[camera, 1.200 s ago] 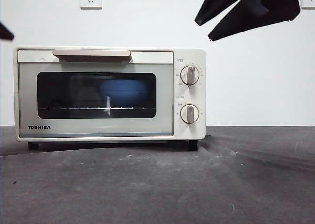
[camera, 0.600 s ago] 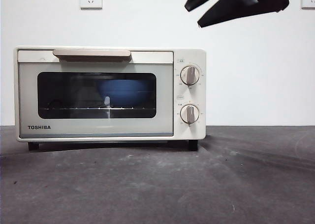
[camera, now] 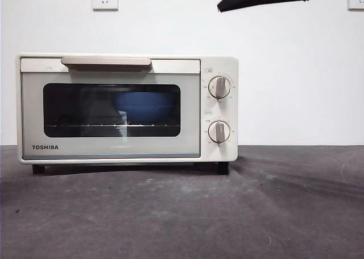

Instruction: Place pumpkin in the steamer

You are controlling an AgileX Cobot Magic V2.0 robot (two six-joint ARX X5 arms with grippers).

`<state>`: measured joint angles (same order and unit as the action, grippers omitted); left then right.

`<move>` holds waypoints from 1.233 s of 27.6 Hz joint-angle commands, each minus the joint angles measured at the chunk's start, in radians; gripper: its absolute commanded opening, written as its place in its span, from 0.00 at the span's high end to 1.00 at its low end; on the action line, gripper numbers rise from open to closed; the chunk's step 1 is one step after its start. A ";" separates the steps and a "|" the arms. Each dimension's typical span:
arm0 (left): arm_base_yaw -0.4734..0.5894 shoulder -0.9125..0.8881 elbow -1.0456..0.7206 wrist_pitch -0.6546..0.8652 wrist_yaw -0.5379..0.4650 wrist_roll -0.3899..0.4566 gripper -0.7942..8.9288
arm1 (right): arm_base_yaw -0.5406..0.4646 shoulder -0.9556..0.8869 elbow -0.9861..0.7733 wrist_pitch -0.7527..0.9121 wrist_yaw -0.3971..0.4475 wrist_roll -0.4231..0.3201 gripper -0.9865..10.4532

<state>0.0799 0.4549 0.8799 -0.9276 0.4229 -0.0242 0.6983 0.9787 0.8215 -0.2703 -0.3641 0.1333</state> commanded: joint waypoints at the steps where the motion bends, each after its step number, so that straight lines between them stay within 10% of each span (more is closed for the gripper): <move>1: -0.002 0.001 0.013 0.008 -0.001 0.016 0.90 | 0.007 0.006 0.009 0.023 0.001 -0.008 0.77; 4: -0.002 0.001 0.013 0.008 -0.001 0.016 0.90 | 0.007 0.006 0.009 0.016 0.002 -0.011 0.92; 34: -0.002 -0.003 0.013 0.012 -0.002 0.055 0.90 | 0.007 0.006 0.009 0.016 0.002 -0.012 0.91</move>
<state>0.0799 0.4545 0.8799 -0.9272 0.4221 -0.0109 0.6983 0.9787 0.8215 -0.2604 -0.3637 0.1303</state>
